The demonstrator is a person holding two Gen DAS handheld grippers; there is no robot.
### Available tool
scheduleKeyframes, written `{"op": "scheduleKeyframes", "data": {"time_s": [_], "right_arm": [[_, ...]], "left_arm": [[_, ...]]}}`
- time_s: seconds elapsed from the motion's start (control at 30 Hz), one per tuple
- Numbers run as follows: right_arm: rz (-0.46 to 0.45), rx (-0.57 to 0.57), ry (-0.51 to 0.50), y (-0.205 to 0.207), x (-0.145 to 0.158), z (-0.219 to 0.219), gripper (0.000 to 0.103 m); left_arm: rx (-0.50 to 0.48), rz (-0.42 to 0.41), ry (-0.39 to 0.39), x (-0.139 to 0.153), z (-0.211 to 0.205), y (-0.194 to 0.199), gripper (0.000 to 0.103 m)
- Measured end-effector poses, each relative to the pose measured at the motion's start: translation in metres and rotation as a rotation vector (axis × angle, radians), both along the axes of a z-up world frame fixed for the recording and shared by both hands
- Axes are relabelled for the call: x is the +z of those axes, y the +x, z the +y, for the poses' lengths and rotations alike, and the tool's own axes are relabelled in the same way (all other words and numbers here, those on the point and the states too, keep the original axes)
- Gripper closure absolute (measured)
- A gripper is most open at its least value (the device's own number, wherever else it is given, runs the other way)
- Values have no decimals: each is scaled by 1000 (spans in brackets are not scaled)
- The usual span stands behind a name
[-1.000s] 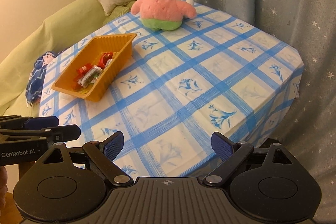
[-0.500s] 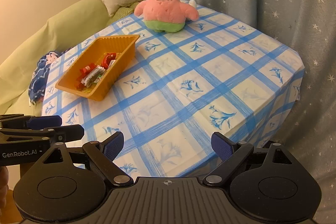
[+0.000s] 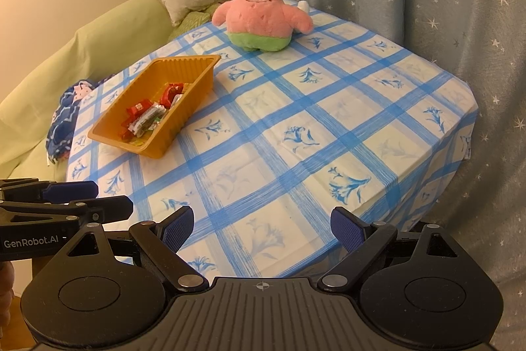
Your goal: Organize snacks
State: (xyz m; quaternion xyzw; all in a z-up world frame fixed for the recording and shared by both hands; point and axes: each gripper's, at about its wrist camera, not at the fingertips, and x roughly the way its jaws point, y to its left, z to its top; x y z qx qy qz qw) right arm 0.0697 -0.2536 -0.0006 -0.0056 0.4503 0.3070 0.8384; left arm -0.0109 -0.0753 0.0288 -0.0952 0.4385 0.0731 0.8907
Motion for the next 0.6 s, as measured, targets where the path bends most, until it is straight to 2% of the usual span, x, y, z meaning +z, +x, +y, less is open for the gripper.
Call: {"op": "scheduleKeyframes", "data": {"time_s": [0.6], "right_arm": [[-1, 2, -1, 0, 2, 2, 13]], "left_arm": [[2, -3, 1, 1, 0, 0, 47]]}}
